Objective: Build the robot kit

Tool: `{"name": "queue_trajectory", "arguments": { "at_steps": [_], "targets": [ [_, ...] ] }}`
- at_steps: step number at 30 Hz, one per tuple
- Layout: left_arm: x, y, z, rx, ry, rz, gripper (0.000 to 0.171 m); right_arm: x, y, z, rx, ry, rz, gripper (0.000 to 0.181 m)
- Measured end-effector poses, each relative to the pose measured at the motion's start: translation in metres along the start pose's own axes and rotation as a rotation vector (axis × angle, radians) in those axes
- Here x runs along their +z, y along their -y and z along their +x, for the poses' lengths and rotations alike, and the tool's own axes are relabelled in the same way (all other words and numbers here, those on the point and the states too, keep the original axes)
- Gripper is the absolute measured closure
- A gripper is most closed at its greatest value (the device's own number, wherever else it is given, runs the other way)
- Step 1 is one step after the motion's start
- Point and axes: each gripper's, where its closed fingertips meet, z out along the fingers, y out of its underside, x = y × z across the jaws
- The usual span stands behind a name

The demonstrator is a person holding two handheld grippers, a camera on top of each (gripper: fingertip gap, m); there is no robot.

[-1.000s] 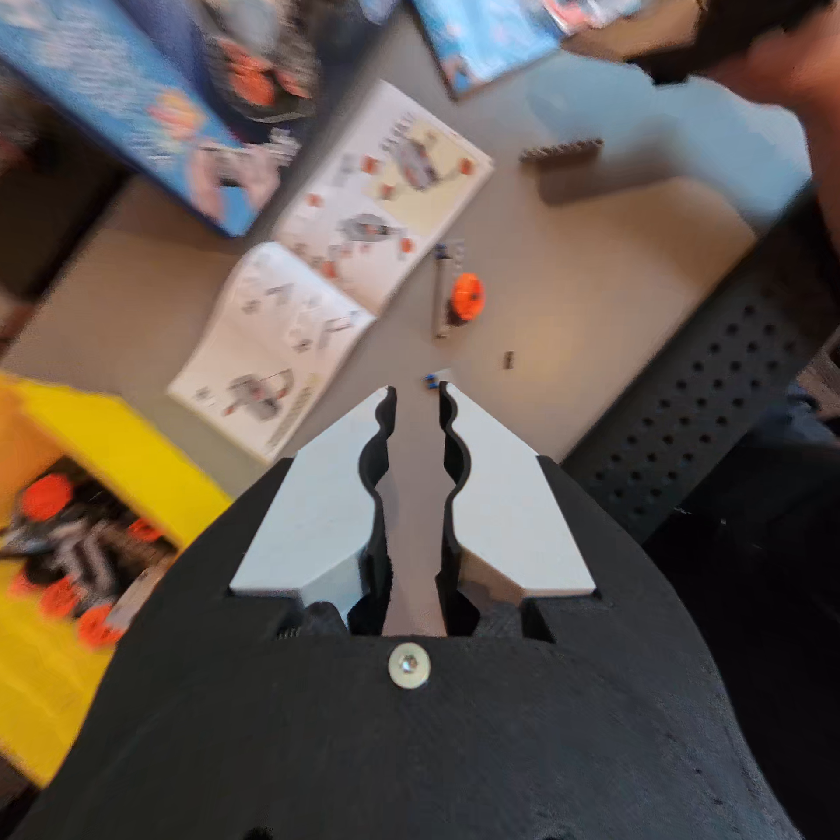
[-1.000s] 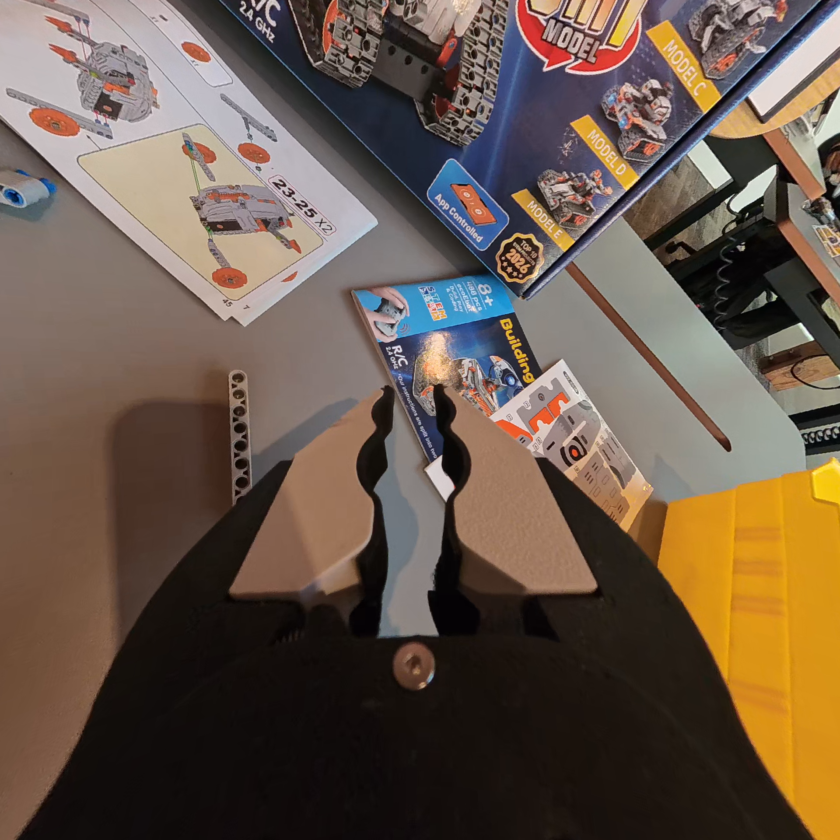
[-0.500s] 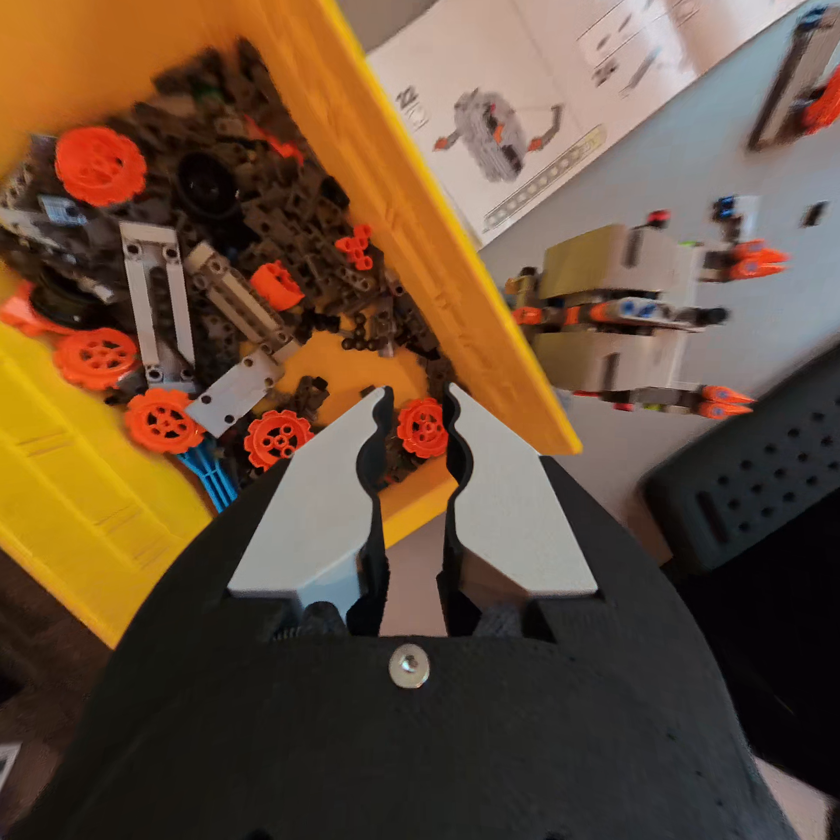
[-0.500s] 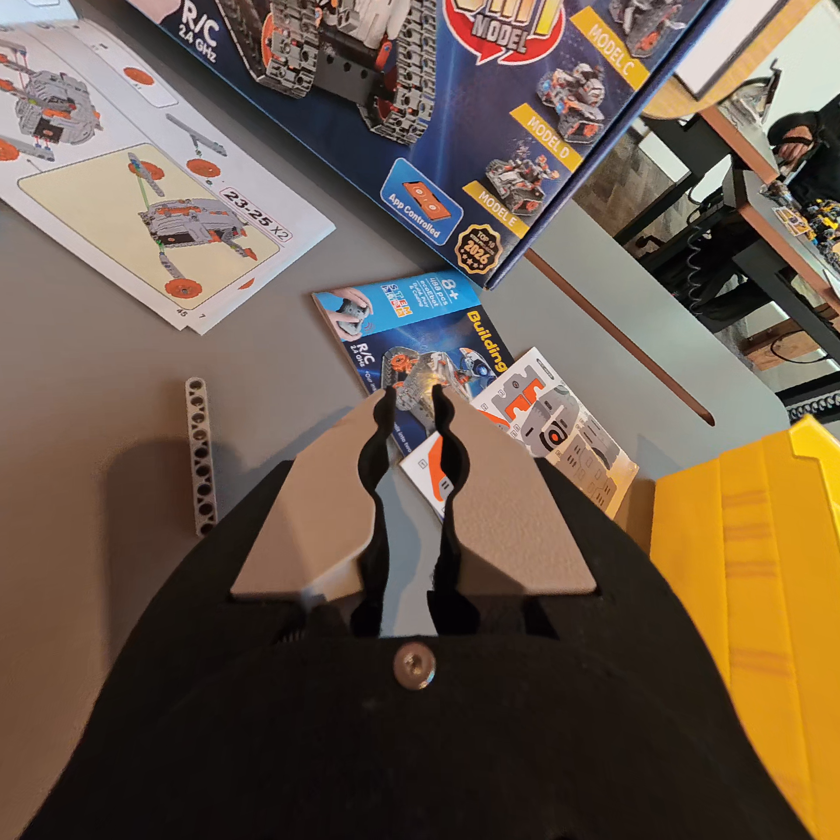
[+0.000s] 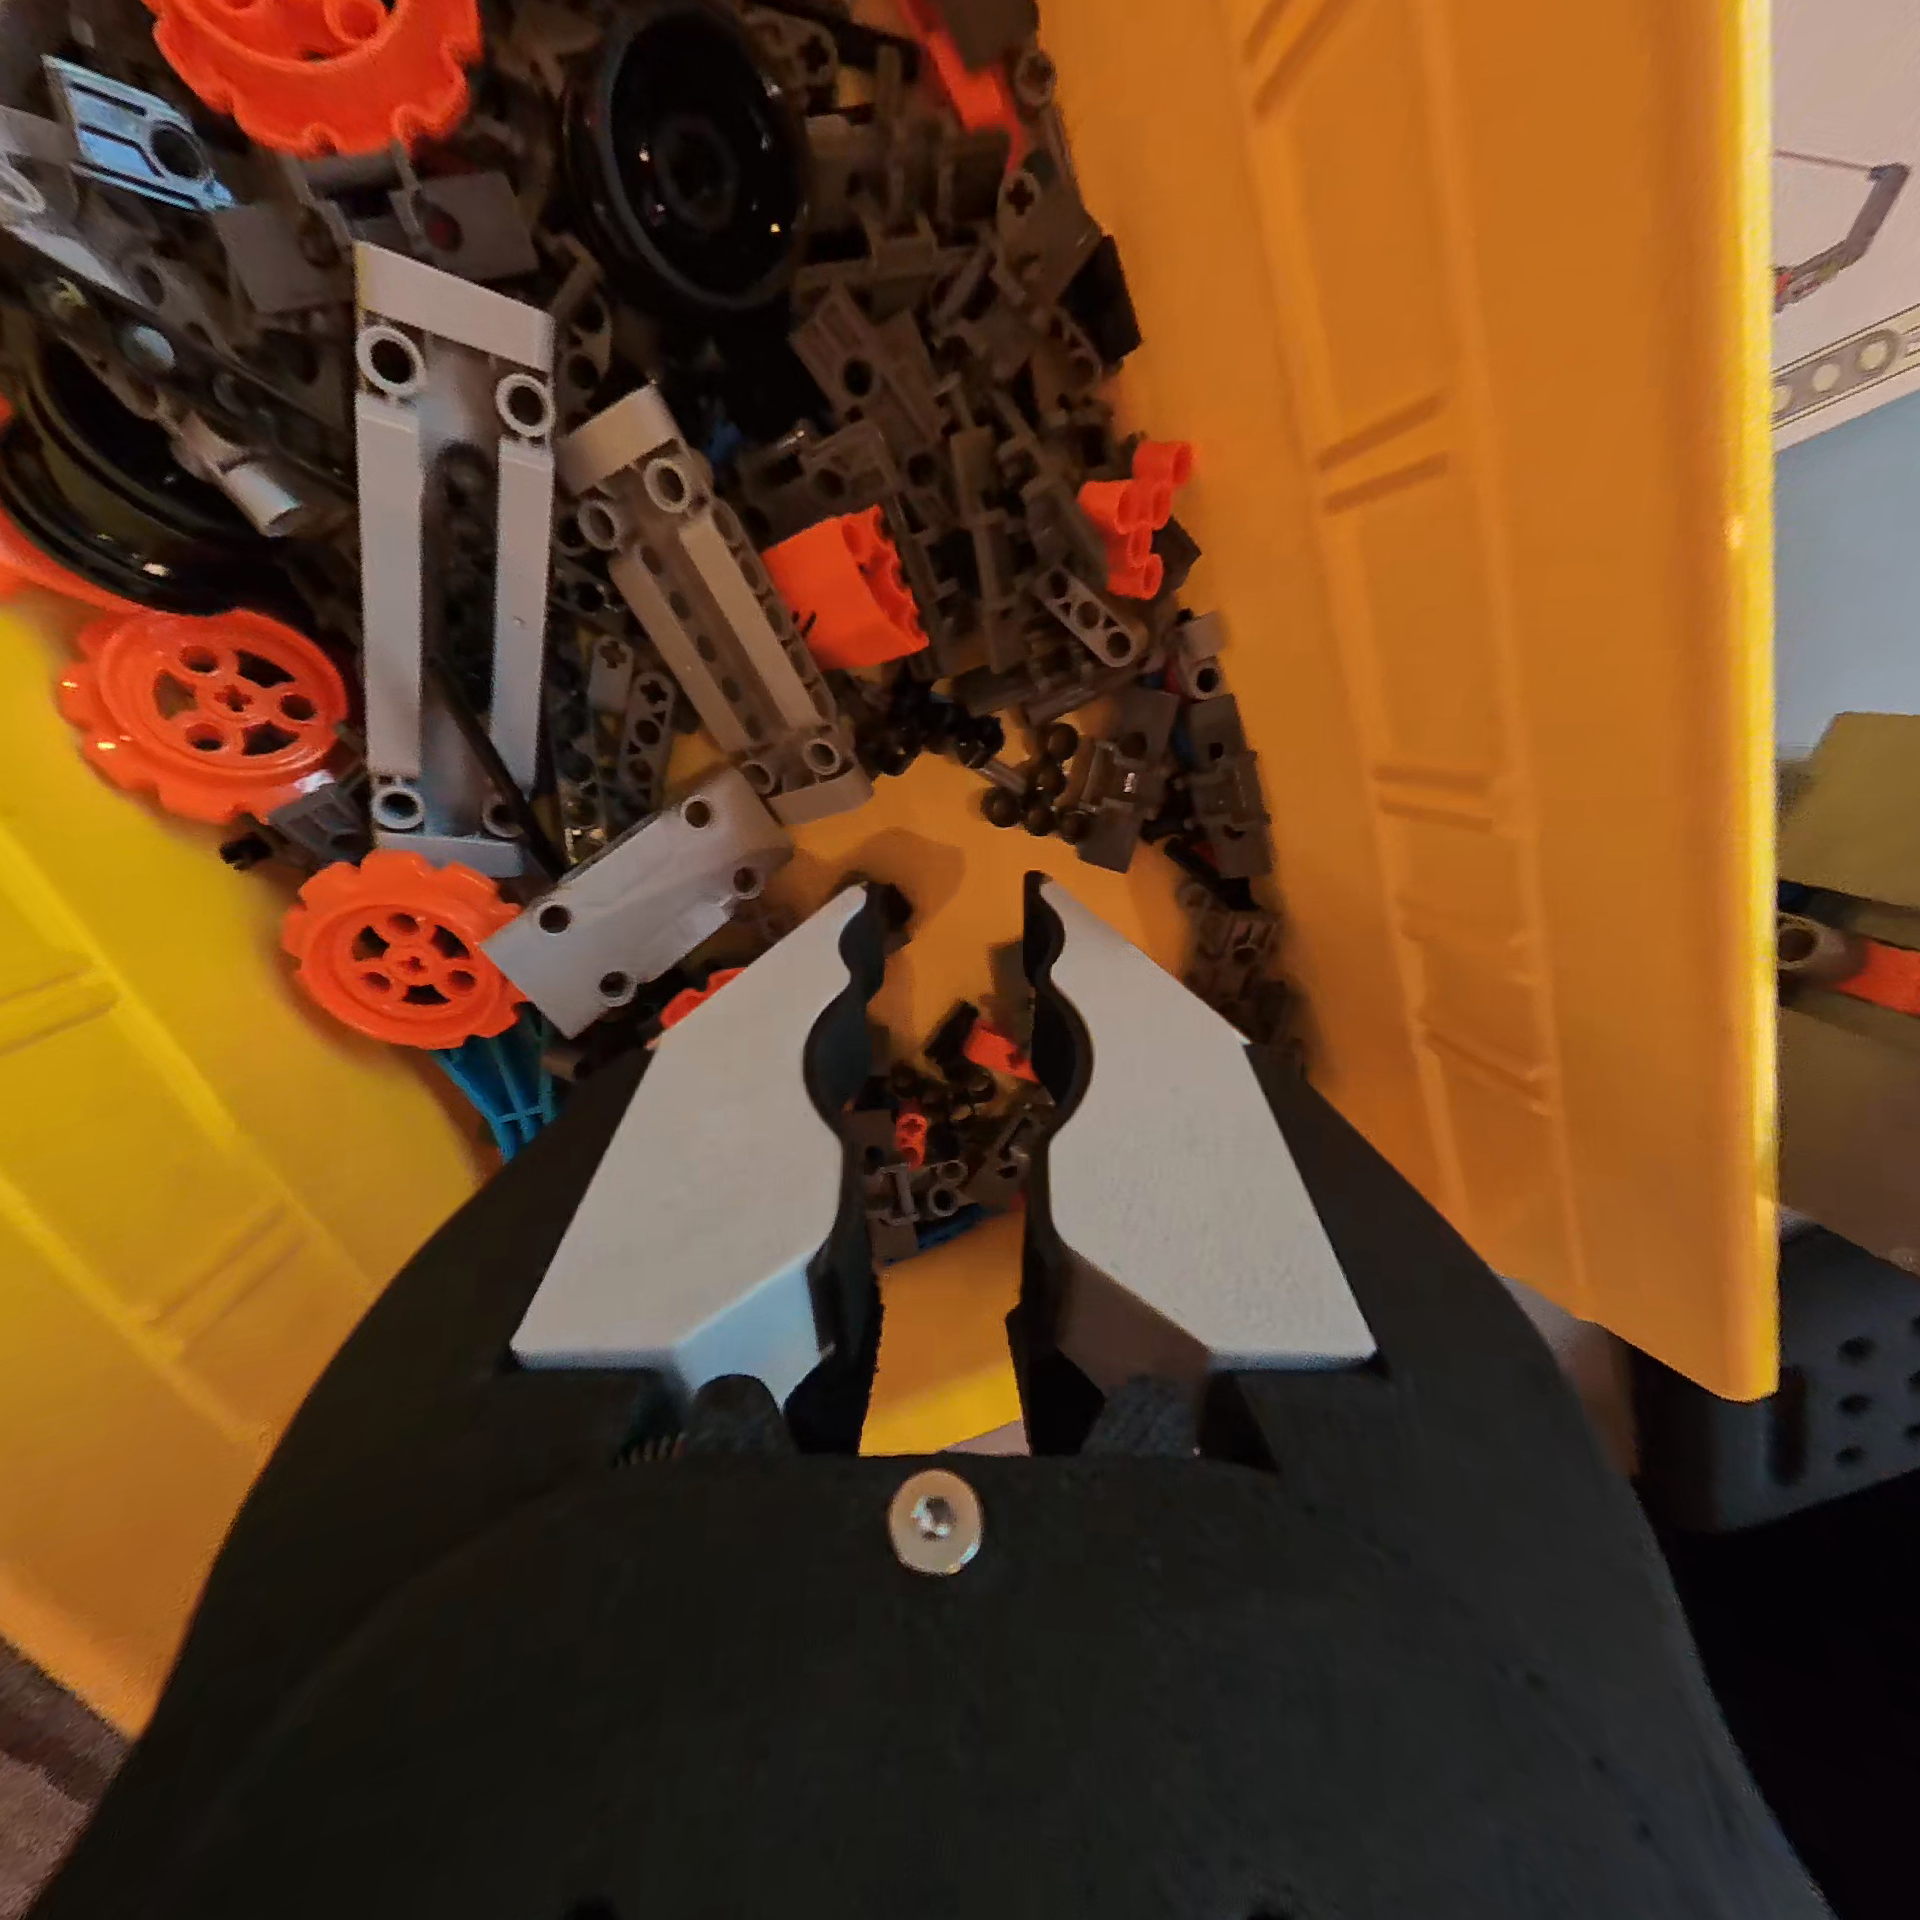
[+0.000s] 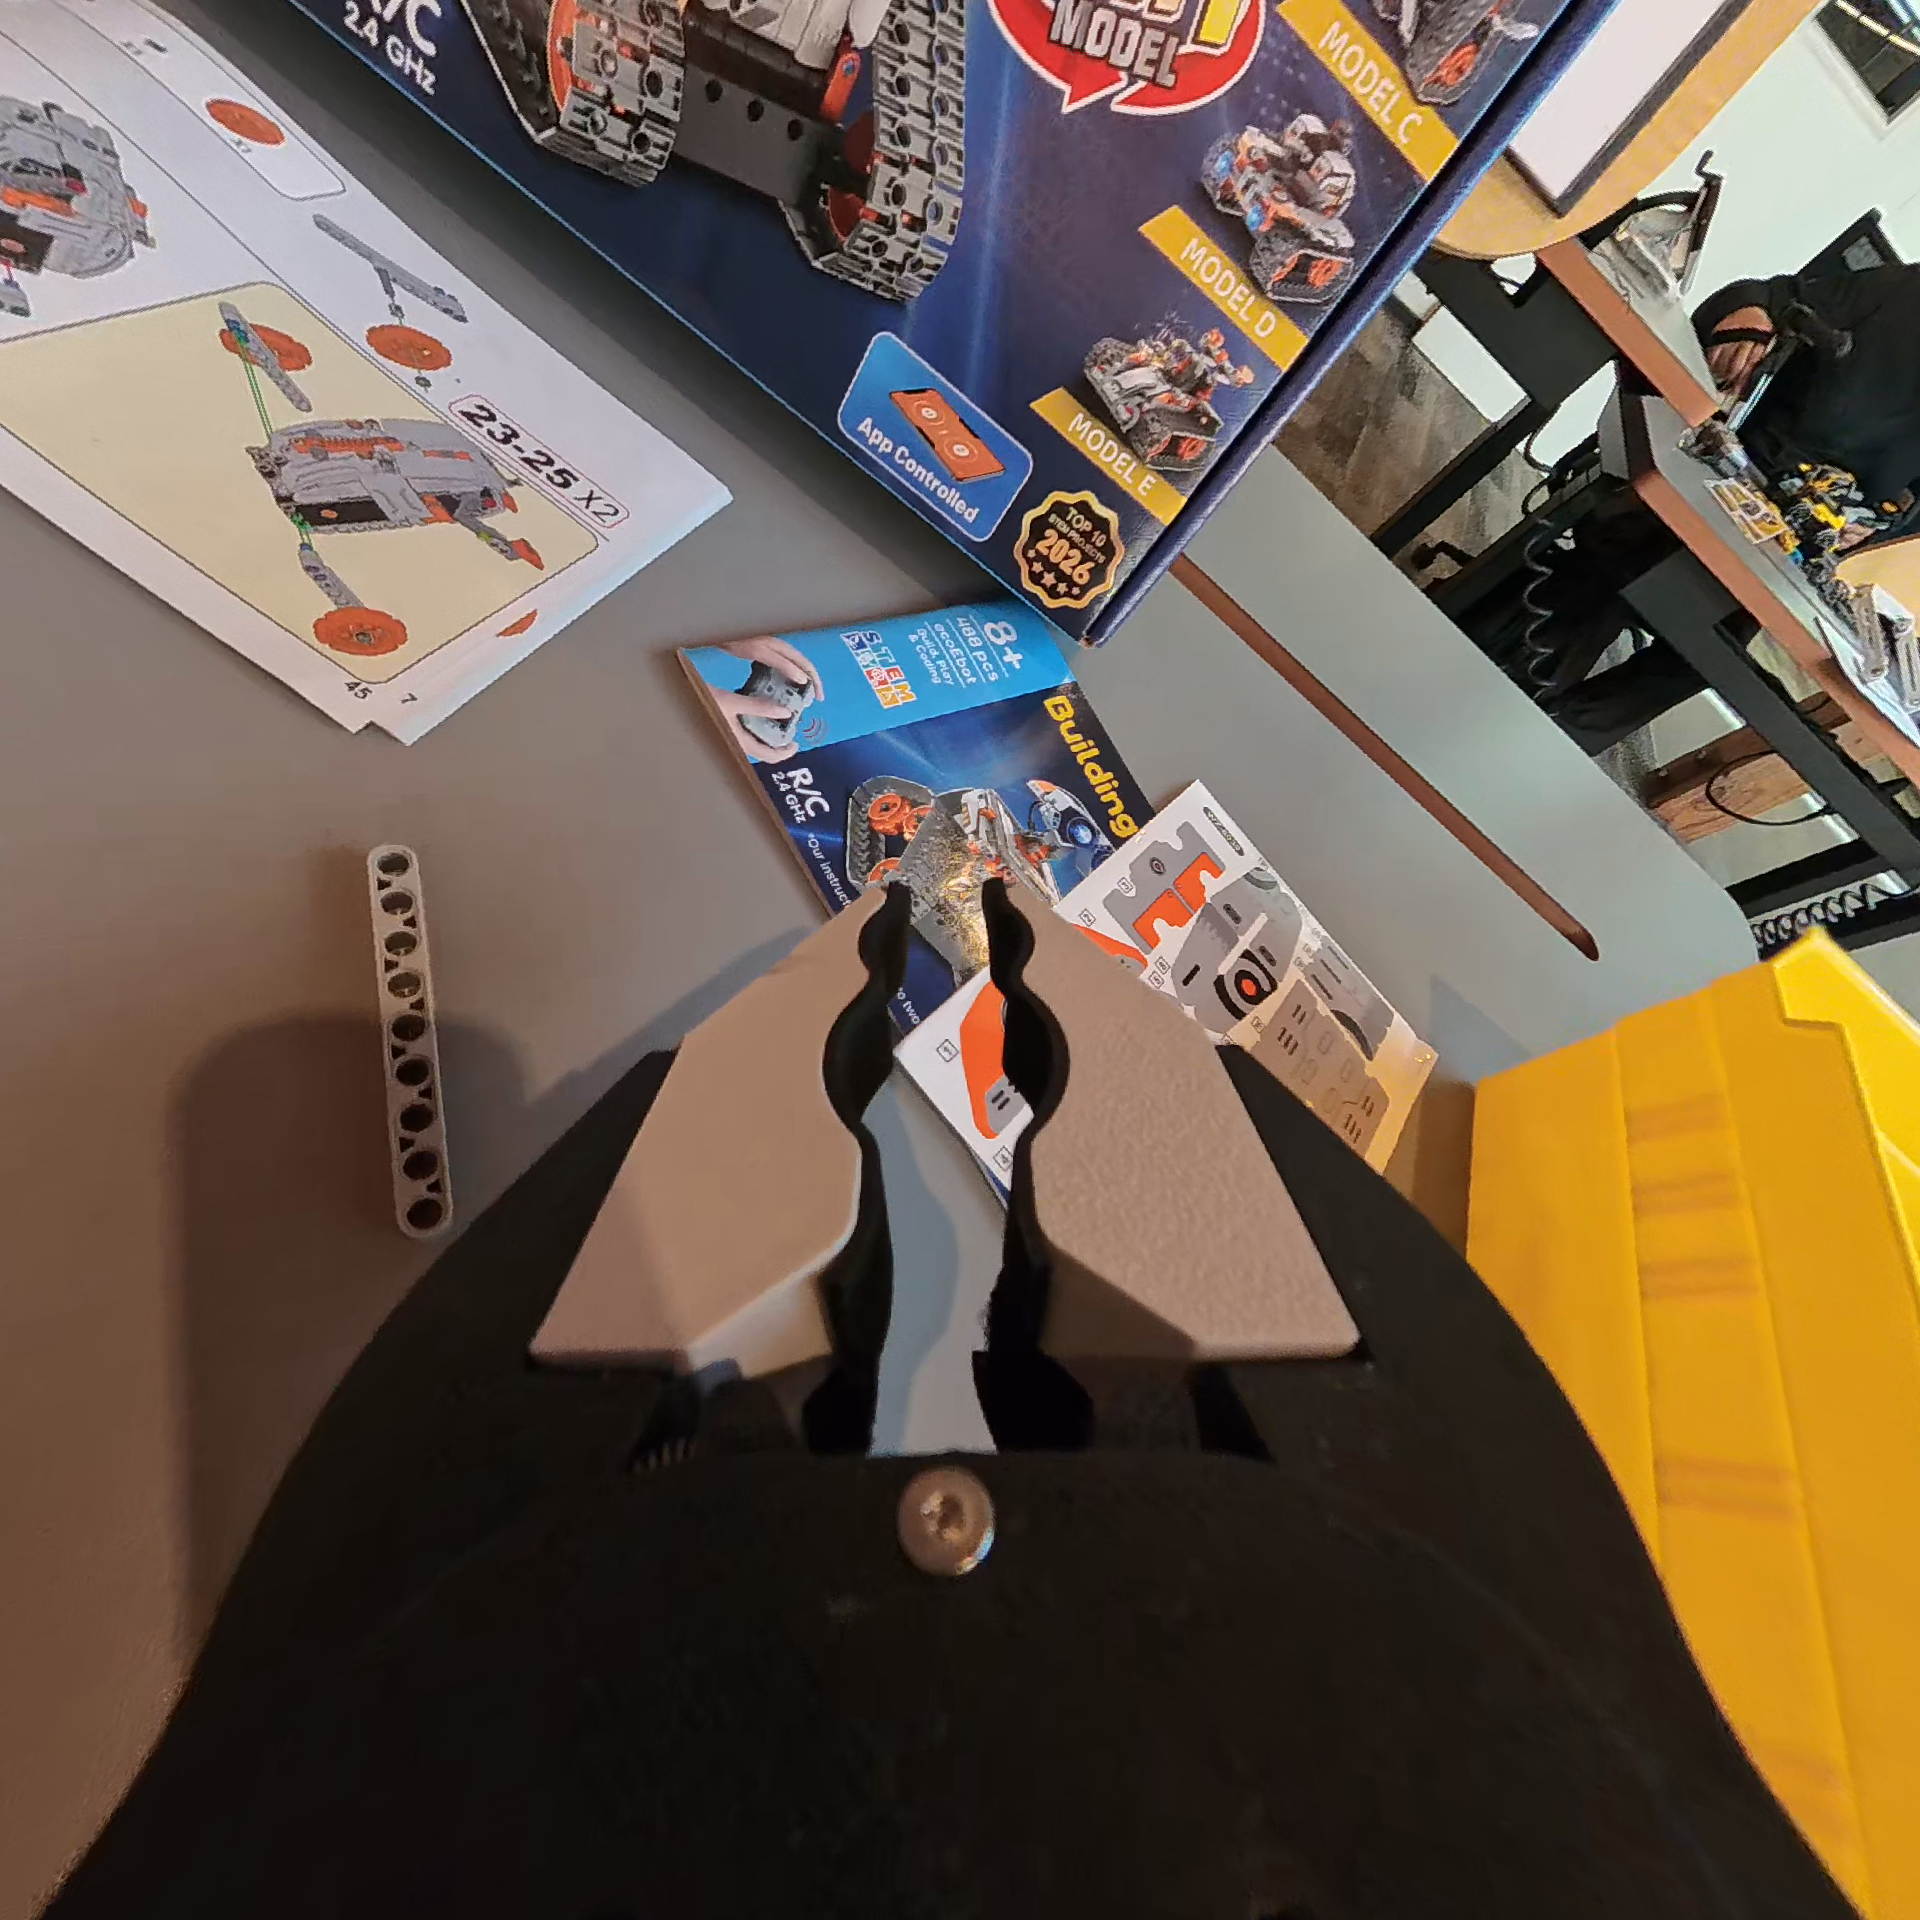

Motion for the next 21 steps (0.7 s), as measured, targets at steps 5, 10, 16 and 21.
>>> {"name": "queue_trajectory", "arguments": {
  "at_steps": [5,10,16,21],
  "targets": [
    [-0.001,-0.002,0.014,0.018,-0.058,-0.006,0.147,-0.003,0.006,0.003,-0.014,-0.027,0.039,0.169],
    [-0.015,-0.002,0.016,0.038,-0.087,0.02,0.146,-0.004,0.007,0.007,-0.007,-0.051,0.045,0.169],
    [-0.051,0.009,0.003,0.008,-0.079,0.053,0.147,-0.001,0.003,0.011,0.002,-0.069,0.028,0.169],
    [-0.046,0.006,-0.003,0.033,-0.078,-0.083,0.148,0.003,-0.004,0.014,0.003,-0.078,-0.001,0.169]
  ]
}}
